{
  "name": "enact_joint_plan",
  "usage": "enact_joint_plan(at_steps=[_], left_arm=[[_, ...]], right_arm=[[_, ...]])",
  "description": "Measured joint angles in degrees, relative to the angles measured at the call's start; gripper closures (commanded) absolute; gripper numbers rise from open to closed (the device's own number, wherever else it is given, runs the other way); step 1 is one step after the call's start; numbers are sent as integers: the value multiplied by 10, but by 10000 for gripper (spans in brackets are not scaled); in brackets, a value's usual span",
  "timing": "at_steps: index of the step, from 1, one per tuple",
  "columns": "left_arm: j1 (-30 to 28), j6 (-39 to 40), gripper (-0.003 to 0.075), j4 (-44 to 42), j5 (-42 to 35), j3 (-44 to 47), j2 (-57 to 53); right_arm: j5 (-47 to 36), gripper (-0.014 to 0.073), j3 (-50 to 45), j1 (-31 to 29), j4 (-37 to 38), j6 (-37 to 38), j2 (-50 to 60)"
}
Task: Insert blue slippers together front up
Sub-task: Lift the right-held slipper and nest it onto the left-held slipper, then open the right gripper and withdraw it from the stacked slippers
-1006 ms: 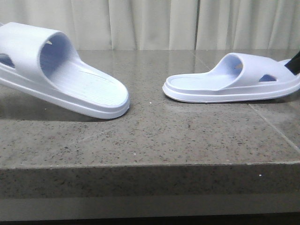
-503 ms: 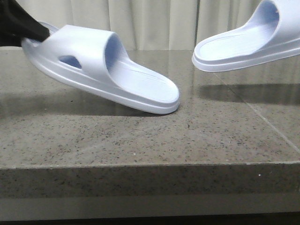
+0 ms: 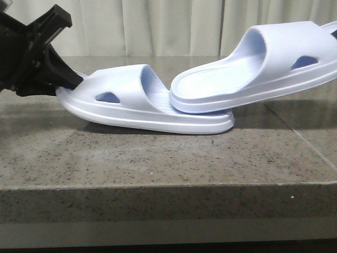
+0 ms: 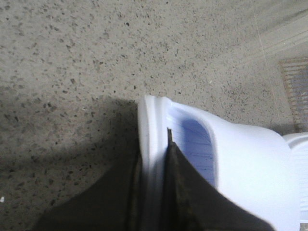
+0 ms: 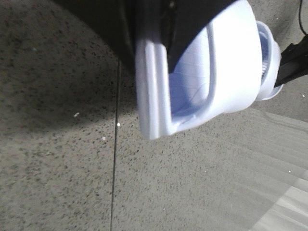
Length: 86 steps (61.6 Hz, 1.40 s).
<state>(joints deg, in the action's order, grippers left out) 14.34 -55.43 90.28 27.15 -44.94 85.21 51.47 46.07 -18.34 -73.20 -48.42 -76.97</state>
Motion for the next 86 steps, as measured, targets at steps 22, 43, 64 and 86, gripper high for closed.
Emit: enact_joint_plan(at_steps=[22,43,64,86], left_arm=[[5,-1,741,2,-16,0,0],[19,-9,741,0,-97,1,2],[19,-13,741,0,-107,1,2],[24,-13,741,7,-82,1,2]], right_arm=[[-175,711,-30,209,-90,0,-11],[-363,711,-12,379,-161,-7,-78],[-384,698,-6,390,-167,-16,-83],[-252,275,-5,300,-103,-24,-52]])
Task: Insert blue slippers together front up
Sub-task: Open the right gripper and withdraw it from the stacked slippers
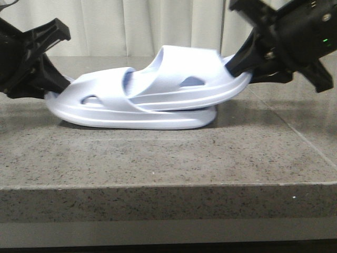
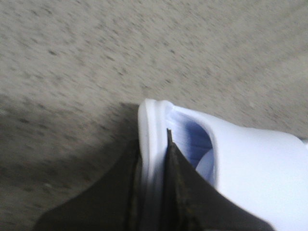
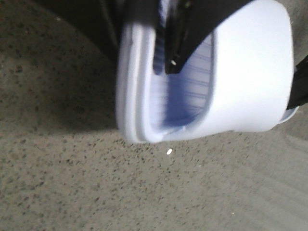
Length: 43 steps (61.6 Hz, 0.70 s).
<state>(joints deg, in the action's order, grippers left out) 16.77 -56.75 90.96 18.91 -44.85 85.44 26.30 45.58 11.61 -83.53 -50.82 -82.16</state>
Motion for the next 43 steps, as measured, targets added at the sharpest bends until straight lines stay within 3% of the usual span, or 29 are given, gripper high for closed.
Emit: enact_joint_plan(at_steps=[25,31,43], left_arm=[[9,2,741,33,28,0,0],[9,-8,741,63,22,0,0],[9,-33,741,114,4,0,0]], right_arm=[[205,270,0,-276,84,-3,69],[234,270,0,-308,97,-3,69],[250,270,0,-313,108,-4,69]])
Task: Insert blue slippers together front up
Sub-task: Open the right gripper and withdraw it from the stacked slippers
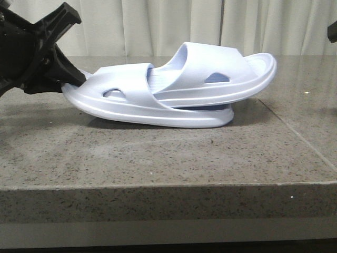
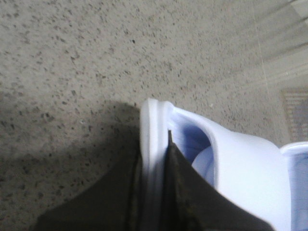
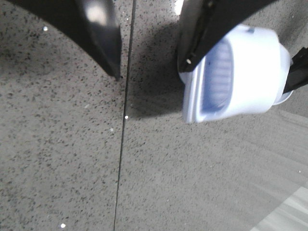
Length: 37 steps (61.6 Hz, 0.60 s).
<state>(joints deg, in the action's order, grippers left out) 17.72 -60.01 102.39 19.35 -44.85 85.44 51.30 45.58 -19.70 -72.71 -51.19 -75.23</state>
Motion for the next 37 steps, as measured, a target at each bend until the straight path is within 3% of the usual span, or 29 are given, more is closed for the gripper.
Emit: enact_joint_plan(at_steps=[29,37], left_arm=[[0,-7,736,10,-7,0,0],[0,-7,602,10,-7,0,0]], right_arm=[[3,270,0,0,7,0,0],[3,270,-2,0,10,-1,0]])
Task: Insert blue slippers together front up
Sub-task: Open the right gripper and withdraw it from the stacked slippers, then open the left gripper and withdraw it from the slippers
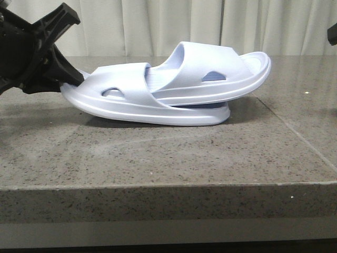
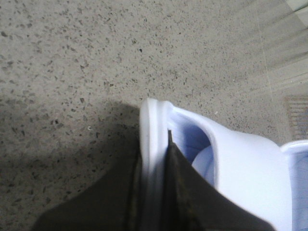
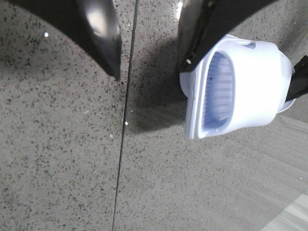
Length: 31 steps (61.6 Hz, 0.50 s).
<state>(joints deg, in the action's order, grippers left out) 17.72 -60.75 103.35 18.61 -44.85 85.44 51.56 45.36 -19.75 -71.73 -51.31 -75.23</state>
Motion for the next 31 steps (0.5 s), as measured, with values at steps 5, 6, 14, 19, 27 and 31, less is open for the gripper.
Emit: enact_joint_plan(at_steps=[5,6,14,19,27,31], left_arm=[[0,0,461,1,0,0,0],[0,0,439,0,0,0,0],[0,0,295,-11,-1,0,0],[0,-1,290,-24,-4,0,0],[0,-1,291,-57,-6,0,-3],[0,-1,290,-82,-9,0,-13]], right_arm=[[0,270,-7,0,0,0,0],[0,270,-10,0,0,-1,0],[-2,270,-18,0,1,-11,1],[-2,270,-19,0,1,-16,1],[-1,270,-19,0,1,-17,1],[5,270,-19,0,1,-17,1]])
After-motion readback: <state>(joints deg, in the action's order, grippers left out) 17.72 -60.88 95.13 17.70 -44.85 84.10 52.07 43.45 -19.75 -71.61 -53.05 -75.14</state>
